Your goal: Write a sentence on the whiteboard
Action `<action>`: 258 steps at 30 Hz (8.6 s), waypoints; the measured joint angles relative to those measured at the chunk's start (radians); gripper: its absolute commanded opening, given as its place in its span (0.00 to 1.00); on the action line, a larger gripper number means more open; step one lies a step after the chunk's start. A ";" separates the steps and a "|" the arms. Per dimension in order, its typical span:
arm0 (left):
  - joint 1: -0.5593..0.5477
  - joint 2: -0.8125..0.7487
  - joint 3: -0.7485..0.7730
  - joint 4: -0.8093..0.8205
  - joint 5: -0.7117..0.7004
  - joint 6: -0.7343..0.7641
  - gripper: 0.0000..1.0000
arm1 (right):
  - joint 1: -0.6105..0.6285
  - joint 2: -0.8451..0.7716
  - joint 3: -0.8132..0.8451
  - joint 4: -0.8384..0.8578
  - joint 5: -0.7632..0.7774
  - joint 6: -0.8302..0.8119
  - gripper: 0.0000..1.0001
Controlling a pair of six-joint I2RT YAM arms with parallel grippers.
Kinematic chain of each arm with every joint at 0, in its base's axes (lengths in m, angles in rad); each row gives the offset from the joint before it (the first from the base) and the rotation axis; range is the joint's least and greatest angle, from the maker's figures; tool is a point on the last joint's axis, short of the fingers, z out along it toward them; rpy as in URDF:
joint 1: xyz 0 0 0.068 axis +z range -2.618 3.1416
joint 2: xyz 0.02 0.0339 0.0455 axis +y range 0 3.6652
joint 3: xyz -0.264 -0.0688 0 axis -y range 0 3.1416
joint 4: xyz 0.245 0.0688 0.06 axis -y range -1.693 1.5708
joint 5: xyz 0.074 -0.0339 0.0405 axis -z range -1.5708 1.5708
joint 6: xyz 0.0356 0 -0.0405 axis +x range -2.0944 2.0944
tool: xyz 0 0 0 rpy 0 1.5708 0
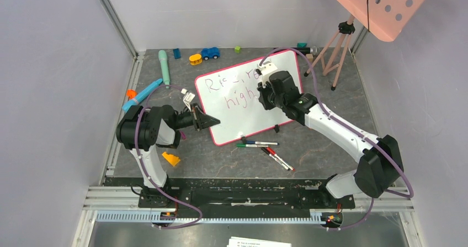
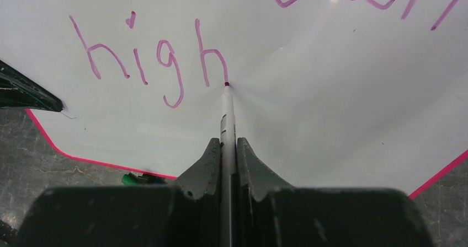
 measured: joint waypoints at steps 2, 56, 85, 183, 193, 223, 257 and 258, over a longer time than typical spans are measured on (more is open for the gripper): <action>0.000 0.000 0.000 0.000 0.000 0.000 0.07 | 0.000 -0.002 0.000 -0.001 0.000 0.002 0.00; 0.000 0.000 0.000 0.001 0.001 0.001 0.07 | -0.045 0.020 0.063 -0.045 -0.009 -0.006 0.00; 0.000 0.000 0.000 0.001 0.001 0.001 0.07 | -0.057 0.045 0.118 -0.044 -0.042 -0.010 0.00; 0.000 0.000 0.000 0.001 0.002 0.001 0.07 | -0.110 0.044 0.150 -0.098 -0.008 -0.029 0.00; 0.000 0.000 0.000 0.001 0.002 0.001 0.07 | -0.110 0.013 0.073 -0.090 -0.014 -0.025 0.00; 0.000 0.000 0.000 0.001 0.002 0.001 0.07 | -0.110 0.032 0.109 -0.119 -0.016 -0.029 0.00; 0.000 0.000 0.000 0.001 0.002 0.001 0.08 | -0.130 0.050 0.156 -0.118 -0.008 -0.030 0.00; 0.000 0.000 0.000 0.001 0.002 0.001 0.08 | -0.130 0.050 0.156 -0.118 -0.008 -0.030 0.00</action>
